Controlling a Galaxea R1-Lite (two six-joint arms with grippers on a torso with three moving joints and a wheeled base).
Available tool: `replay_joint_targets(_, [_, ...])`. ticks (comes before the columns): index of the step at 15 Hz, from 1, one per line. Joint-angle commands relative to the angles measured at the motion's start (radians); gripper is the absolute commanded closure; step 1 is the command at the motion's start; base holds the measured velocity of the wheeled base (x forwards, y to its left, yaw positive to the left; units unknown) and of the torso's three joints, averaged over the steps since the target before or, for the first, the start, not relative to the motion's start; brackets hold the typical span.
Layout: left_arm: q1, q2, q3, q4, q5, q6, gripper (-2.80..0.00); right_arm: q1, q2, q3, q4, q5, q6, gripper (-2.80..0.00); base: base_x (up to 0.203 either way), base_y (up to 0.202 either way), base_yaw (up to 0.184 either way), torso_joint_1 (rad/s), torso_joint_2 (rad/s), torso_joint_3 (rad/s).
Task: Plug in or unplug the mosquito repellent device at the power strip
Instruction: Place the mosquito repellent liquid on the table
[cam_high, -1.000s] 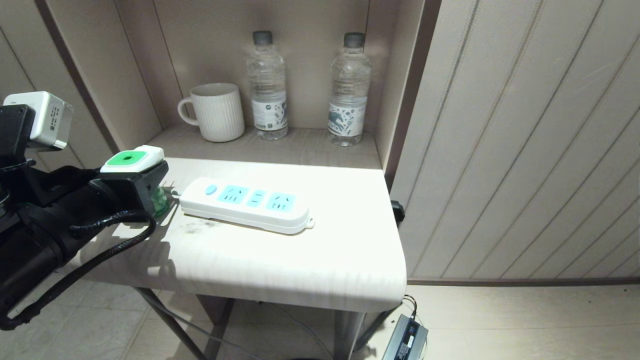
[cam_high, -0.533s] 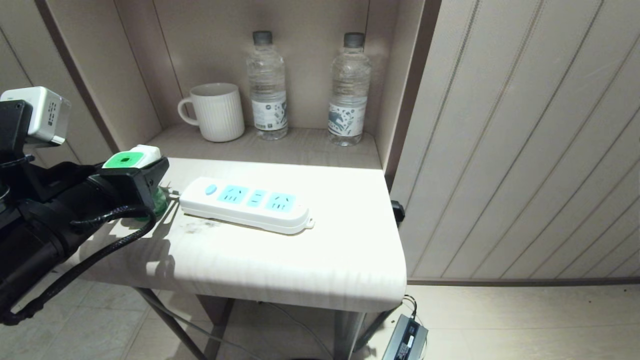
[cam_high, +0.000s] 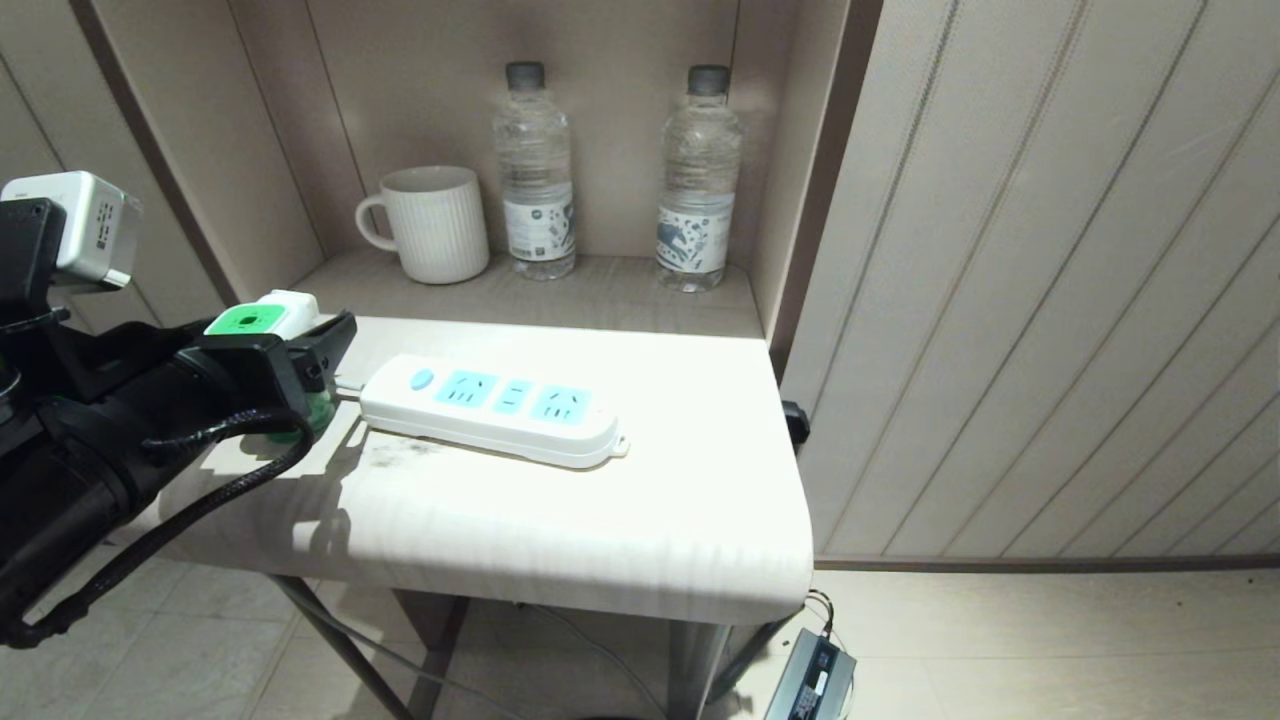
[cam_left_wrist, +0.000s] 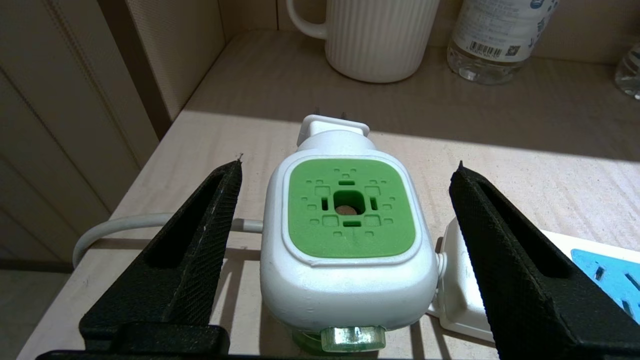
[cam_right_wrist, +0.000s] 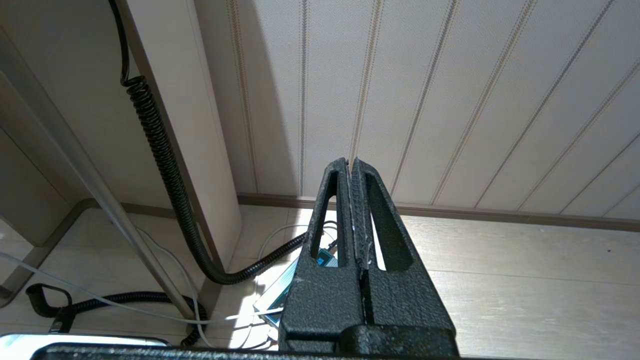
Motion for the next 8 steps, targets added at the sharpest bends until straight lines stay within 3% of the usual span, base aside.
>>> replay_joint_targets(1, [0.000, -0.013, 0.001, -0.003, 0.004, 0.000, -2.80, 0.002, 0.000, 0.000, 0.000, 0.000, 0.000, 0.00, 0.000, 0.000, 0.000, 0.000, 0.00, 0.000])
replay_joint_targets(8, [0.000, -0.147, -0.045, 0.058, 0.004, 0.032, -2.80, 0.000, 0.000, 0.000, 0.000, 0.000, 0.000, 0.00, 0.000, 0.000, 0.000, 0.000, 0.00, 0.000])
